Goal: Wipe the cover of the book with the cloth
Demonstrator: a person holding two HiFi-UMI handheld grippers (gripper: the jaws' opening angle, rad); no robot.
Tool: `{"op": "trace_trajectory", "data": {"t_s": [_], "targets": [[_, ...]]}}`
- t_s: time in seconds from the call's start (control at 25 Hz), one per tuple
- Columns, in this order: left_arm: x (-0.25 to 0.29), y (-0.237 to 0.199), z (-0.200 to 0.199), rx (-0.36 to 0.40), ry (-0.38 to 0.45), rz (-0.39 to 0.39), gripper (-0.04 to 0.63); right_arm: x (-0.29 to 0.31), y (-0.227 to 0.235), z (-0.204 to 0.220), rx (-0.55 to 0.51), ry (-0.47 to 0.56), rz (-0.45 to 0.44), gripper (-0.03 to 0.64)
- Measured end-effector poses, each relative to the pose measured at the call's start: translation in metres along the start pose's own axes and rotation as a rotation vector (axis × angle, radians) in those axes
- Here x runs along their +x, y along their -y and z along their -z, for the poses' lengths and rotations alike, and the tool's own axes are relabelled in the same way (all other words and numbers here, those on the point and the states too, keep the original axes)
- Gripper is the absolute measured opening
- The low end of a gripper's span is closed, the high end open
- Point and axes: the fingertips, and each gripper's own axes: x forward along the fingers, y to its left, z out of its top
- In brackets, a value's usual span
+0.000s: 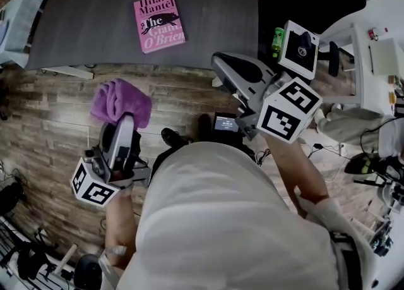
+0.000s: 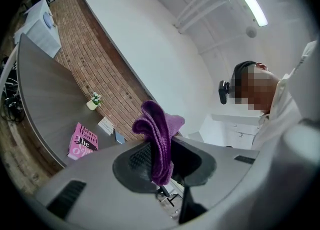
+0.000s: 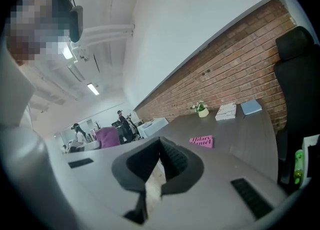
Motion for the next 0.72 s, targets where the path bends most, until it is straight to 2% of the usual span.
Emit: {"op": "trace_trajectory", "data": {"t_s": [0.72], "targets": [[0.0063,0.007,-0.0041,0.001,-0.004,0.042,0.089,-0.0035,-0.0005,-0.0032,-0.026,0.004,0.027,0.012]]}}
